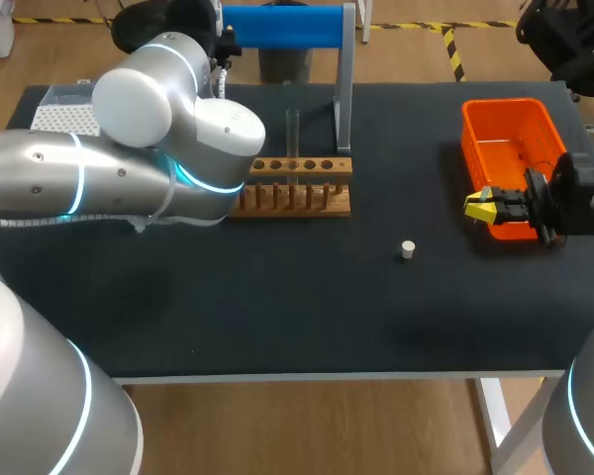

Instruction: Invert the test tube, pick up the pipette, mount the tip to pipette, aspirate from beaker and dispense into the tube, eject the tip, return the pipette, and cap with the stopper.

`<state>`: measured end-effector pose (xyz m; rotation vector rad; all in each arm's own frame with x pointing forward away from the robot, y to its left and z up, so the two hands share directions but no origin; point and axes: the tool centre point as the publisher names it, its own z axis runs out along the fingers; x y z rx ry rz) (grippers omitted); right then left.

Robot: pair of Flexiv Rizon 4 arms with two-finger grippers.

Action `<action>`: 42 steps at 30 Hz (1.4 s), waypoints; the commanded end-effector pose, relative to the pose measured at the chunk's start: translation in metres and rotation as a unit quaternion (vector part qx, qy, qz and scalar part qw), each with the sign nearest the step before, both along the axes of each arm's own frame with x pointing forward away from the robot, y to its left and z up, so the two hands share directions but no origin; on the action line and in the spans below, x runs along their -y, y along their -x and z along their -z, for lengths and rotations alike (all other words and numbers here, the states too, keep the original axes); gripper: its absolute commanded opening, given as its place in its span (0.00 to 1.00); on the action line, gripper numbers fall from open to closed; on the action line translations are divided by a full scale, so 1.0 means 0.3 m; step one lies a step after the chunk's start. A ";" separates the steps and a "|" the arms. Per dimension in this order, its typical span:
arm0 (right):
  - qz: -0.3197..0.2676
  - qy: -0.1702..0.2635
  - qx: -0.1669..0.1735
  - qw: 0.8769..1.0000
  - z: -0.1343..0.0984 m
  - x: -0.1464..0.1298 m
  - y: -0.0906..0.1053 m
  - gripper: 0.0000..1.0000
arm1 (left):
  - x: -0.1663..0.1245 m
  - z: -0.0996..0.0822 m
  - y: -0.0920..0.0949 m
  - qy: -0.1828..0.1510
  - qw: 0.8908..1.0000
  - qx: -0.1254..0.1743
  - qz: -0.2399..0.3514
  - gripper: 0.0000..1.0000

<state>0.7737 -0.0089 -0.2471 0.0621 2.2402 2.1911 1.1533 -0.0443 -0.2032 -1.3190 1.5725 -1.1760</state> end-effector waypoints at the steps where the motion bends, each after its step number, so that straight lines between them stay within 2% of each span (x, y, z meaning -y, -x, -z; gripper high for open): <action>1: 0.002 0.001 0.001 1.000 0.000 -0.002 0.003 0.00 | 0.004 0.010 -0.015 0.001 1.000 0.002 -0.002 0.47; 42: 0.002 0.001 0.001 1.000 0.000 -0.002 0.003 0.00 | -0.004 0.024 -0.055 0.009 1.000 0.009 -0.019 0.46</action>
